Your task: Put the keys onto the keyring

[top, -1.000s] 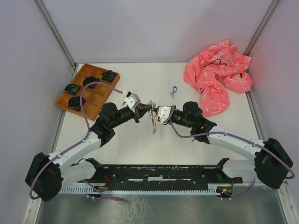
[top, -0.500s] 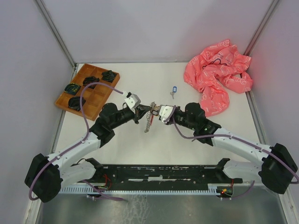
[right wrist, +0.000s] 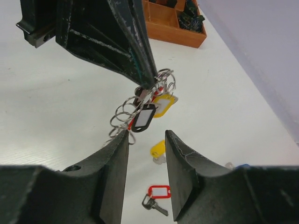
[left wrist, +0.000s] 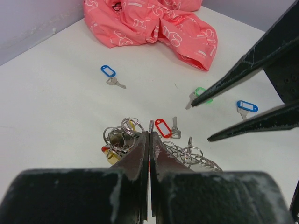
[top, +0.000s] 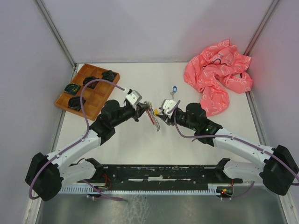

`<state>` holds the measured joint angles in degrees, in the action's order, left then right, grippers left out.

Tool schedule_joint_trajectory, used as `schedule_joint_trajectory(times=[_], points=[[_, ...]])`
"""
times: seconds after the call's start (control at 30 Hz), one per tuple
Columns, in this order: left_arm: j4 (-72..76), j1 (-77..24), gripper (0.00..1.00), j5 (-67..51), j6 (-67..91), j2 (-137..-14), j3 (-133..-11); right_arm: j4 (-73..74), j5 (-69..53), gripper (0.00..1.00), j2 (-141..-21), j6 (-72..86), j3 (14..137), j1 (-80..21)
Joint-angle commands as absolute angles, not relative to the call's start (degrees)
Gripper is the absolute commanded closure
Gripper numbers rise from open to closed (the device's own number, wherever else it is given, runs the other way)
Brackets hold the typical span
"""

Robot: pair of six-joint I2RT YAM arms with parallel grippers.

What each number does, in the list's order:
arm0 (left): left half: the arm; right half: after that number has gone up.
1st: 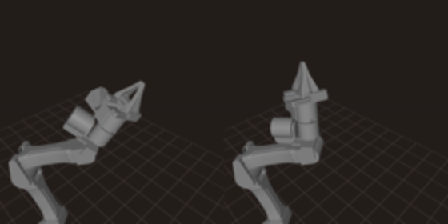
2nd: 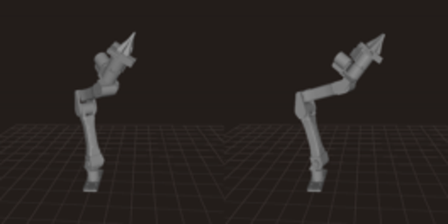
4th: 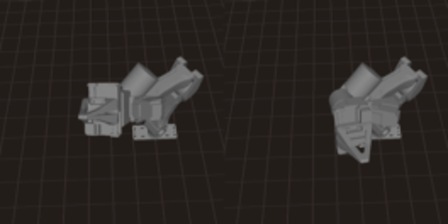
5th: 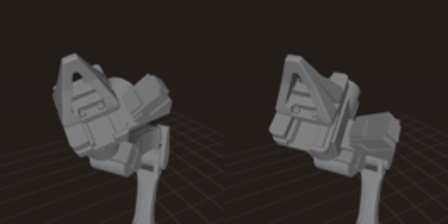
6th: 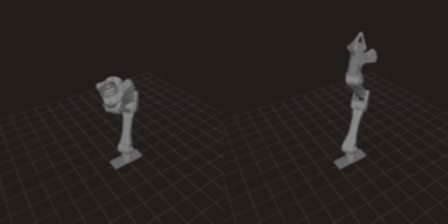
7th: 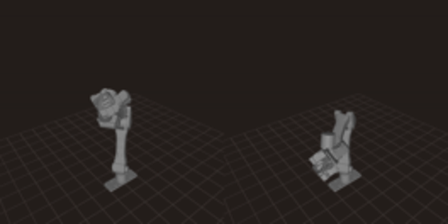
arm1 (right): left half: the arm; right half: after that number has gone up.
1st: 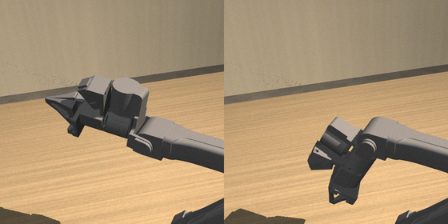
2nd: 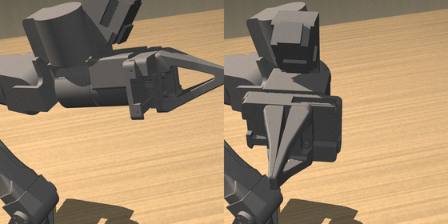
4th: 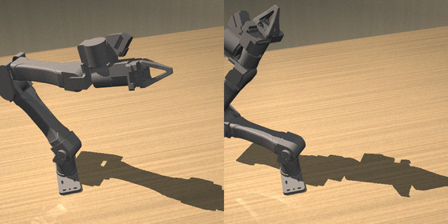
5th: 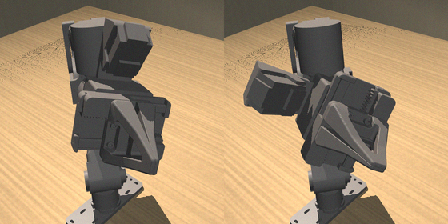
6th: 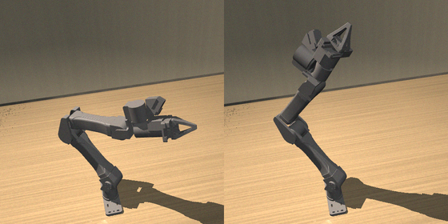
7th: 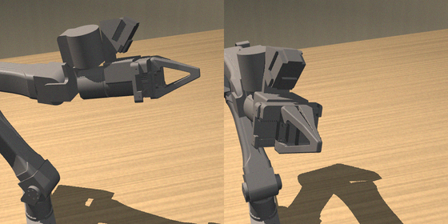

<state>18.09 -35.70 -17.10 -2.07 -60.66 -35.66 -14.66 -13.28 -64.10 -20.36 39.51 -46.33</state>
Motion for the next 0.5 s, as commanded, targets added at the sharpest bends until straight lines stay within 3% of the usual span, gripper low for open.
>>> schedule_joint_trajectory(times=[0.0, 0.47], points=[[17.70, -35.50, 0.97, -14.16, 2.25, -61.19, -41.21, -17.34, -13.65, 0.54, -66.23, -9.65, 41.96, -46.31], [16.65, -35.48, 0.97, -15.35, 2.64, -61.58, -42.23, -14.21, -12.46, 0.55, -69.52, 2.02, 47.34, -44.75]])
